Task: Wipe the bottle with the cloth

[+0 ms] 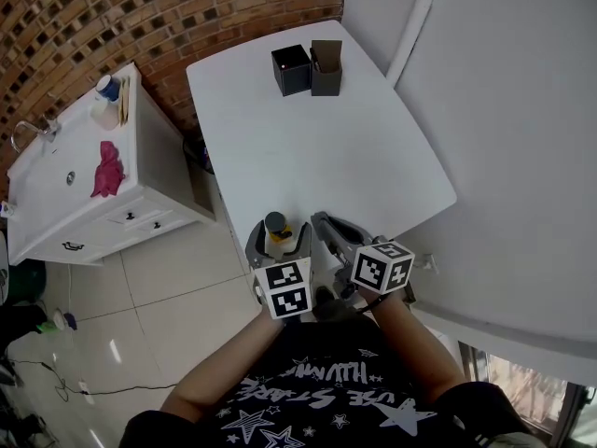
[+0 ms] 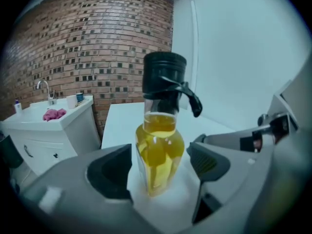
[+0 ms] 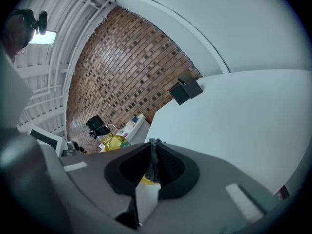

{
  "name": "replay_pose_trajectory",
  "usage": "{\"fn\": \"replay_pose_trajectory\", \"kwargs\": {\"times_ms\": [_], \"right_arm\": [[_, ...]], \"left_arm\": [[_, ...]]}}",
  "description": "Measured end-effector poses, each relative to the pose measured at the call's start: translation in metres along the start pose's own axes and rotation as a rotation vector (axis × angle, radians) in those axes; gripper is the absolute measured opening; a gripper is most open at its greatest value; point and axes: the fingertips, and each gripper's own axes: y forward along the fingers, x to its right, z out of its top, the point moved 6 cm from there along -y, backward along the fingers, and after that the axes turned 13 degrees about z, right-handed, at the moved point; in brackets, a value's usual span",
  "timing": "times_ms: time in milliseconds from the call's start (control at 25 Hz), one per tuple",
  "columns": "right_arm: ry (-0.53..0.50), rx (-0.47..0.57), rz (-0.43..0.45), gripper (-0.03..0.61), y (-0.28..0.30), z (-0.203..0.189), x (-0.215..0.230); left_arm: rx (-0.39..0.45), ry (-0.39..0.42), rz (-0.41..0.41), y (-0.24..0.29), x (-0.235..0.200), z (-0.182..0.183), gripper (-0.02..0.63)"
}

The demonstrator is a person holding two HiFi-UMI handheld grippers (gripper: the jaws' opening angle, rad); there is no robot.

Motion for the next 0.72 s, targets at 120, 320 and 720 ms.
{"fn": "replay_pose_trajectory", "kwargs": {"times_ms": [120, 320, 720], "right_arm": [[0.001, 0.002, -0.001, 0.035, -0.004, 0.0015, 0.0027], [0.0, 0.005, 0.001, 0.035, -0.0059, 0.0045, 0.0044], [0.011, 0.009, 0.003, 0.035, -0.006, 0.0059, 0.0085]], "left_arm": [[-0.023, 0.008, 0.024, 0.0007, 0.005, -0.005, 0.364], [-0.016, -0.014, 0.055, 0.0067, 0.0054, -0.0071, 0.362], [0.0, 0.006, 0.032, 0.0086, -0.0022, -0.0072, 0.261]]}}
